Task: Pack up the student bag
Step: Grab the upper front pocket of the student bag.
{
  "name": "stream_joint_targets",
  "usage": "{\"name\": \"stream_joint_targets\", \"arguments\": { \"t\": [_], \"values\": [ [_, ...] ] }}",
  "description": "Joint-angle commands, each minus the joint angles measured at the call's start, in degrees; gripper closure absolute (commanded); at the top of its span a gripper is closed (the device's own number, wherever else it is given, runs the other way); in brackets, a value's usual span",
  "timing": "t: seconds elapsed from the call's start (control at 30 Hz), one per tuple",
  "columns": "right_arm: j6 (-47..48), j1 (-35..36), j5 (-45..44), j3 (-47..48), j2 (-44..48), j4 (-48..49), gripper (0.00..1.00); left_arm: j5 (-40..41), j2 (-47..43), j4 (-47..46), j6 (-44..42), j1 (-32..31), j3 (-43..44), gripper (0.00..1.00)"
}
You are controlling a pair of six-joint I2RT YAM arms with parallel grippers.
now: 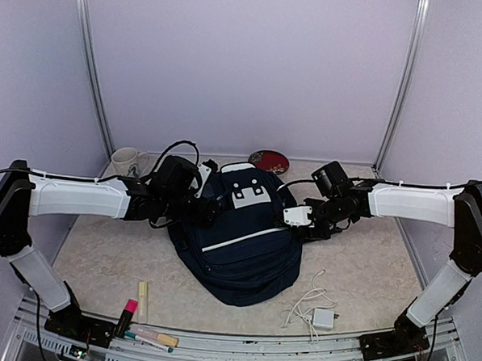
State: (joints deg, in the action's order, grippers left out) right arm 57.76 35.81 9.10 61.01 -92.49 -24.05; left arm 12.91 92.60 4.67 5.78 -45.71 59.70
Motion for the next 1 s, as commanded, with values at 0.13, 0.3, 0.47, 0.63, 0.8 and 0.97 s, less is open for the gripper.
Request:
{"name": "stream_joint_targets", "arguments": {
  "t": [0.13,0.3,0.47,0.63,0.8,0.97],
  "values": [
    [3.55,-1.28,5.41,3.54,-2.79,2.61,0.81,2.15,-3.38,1.19,-0.9,-0.69,-1.29,0.06],
    [-2.63,-1.27,5.01,3.2,-1.5,1.76,1.0,1.72,-3.55,1.51,-1.64,-1.65,-0.95,0.06],
    [-8.21,1.51,0.83,-0.61,1.17,2.14,1.0,-6.17,-0.61,1.35,-4.83,-2.46,5.43,0.01],
    [-7.97,6.92,-3.23,-8.36,7.19,11.33,1.0,-12.28,10.3,5.03,-3.19,-0.69,18.15,0.01],
    [-7.08,11.43,-9.96,-10.33,7.65,14.68,1.0,-12.3,22.95,12.5,-5.06,-1.25,32.76,0.01],
    [-4.71,14.86,-15.19,-12.93,7.8,18.7,1.0,-11.33,31.79,17.5,-7.53,-3.49,41.05,0.01]
  ]
}}
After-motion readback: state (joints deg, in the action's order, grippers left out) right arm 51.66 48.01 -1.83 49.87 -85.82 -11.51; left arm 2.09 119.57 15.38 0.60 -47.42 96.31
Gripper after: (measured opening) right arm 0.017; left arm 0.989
